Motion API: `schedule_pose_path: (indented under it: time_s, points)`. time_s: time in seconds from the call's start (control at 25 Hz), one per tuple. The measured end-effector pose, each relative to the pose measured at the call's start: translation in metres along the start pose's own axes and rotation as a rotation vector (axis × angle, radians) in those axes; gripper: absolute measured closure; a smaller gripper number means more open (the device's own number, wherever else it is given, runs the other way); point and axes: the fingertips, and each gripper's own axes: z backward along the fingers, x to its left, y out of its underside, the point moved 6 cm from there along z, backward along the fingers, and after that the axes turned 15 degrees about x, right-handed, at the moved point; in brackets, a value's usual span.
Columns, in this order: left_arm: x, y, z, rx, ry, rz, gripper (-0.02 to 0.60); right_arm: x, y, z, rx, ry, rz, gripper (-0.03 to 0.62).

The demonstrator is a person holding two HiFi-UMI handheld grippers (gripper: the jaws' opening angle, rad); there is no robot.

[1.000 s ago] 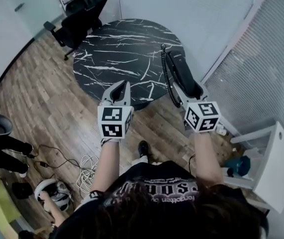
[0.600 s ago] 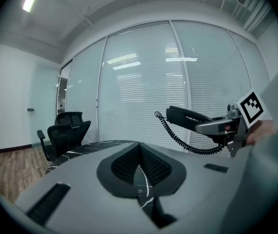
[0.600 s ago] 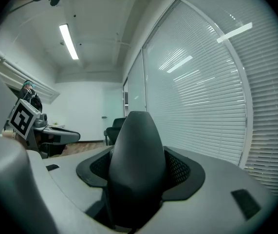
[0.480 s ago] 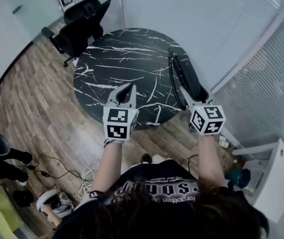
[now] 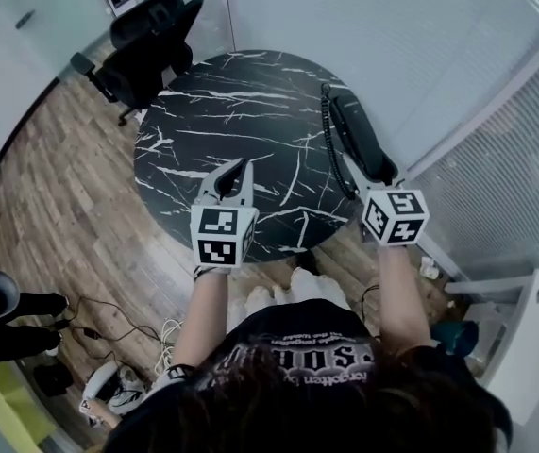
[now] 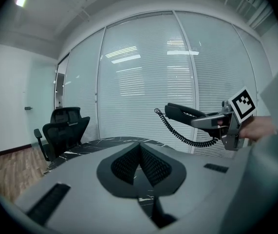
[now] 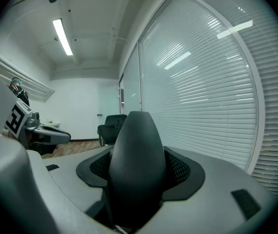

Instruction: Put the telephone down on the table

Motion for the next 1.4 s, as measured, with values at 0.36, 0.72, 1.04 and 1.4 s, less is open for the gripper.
schedule_pose_path:
  time_s: [0.36, 0.72, 1.04, 1.4]
  points:
    - [0.011, -0.034, -0.054, -0.005, -0.022, 0.024, 0.578, -0.035, -0.019, -0.056, 0.024, -0.024, 0.018, 0.306]
    - [0.02, -0.073, -0.129, 0.008, -0.04, 0.027, 0.578, -0.087, -0.039, -0.124, 0.061, -0.049, 0.033, 0.306]
    - [0.032, -0.09, -0.186, 0.065, -0.07, 0.026, 0.578, -0.125, -0.042, -0.191, 0.122, -0.086, 0.02, 0.306]
    - [0.031, -0.076, -0.239, 0.151, -0.042, 0.002, 0.578, -0.151, -0.019, -0.261, 0.21, -0.094, 0.044, 0.306]
